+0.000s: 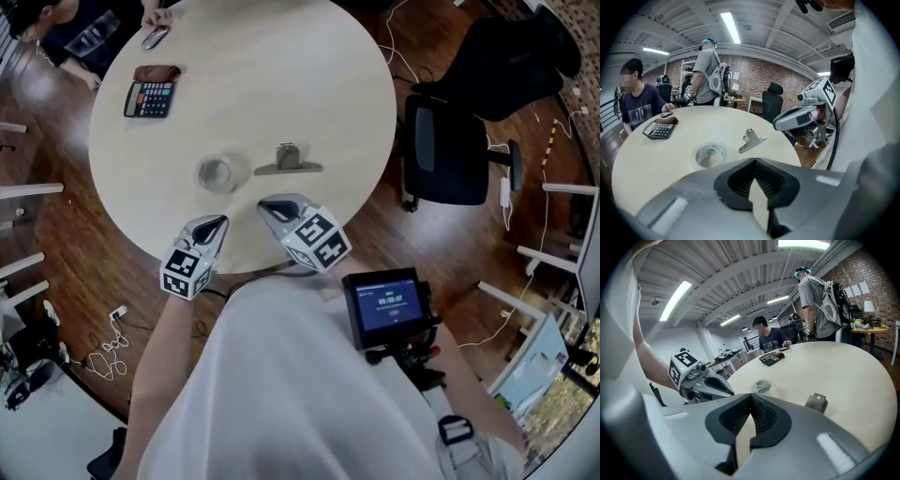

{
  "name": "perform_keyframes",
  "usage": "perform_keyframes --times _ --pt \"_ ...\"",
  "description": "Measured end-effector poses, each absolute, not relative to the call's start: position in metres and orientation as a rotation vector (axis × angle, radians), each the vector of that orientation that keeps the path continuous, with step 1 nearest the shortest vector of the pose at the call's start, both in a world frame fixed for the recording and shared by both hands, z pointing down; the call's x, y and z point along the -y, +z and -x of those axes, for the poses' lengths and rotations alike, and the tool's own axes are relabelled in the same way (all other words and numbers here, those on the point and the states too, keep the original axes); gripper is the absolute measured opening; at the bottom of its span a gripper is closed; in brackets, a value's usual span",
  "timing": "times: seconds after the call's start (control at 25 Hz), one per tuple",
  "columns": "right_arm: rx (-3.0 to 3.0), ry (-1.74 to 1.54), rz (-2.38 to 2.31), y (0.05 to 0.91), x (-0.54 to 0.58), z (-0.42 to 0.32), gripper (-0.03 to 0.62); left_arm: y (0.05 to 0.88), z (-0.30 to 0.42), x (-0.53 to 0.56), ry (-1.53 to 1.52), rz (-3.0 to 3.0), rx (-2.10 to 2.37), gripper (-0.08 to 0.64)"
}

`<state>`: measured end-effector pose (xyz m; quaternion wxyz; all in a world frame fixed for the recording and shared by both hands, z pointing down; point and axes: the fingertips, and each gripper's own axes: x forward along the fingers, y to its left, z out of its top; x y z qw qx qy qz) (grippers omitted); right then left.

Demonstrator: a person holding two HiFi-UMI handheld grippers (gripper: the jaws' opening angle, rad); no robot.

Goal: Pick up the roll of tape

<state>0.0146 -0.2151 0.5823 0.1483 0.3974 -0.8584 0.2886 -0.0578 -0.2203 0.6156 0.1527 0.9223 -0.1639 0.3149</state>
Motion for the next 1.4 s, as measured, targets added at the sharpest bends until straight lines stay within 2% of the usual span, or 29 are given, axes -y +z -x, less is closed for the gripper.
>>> perform_keyframes --times 0.4,0.64,0.84,1.04,1.4 --pt "2.476 0.878 -1.139 0.590 0.211 -0.029 0.008 0.646 0.053 0.227 1.276 -2.678 0.327 0.018" --pt "2.480 0.893 -1.144 0.590 0.210 -0.044 0.008 0.661 0.047 0.237 1.429 -2.629 0.285 0.062" --pt "2.476 0.913 -1.167 0.592 0.213 -0.045 0.008 0.673 0.059 0.256 1.622 -2.585 0.226 0.140" --pt "2.467 0.928 -1.198 0.592 0.208 -0.053 0.008 0.686 0.055 0.265 1.836 -2.553 0.068 0.179" --pt "2.433 0.961 -1.316 0.593 0.193 -0.082 0.008 0.717 0.052 0.277 2.085 -2.392 -0.121 0.206"
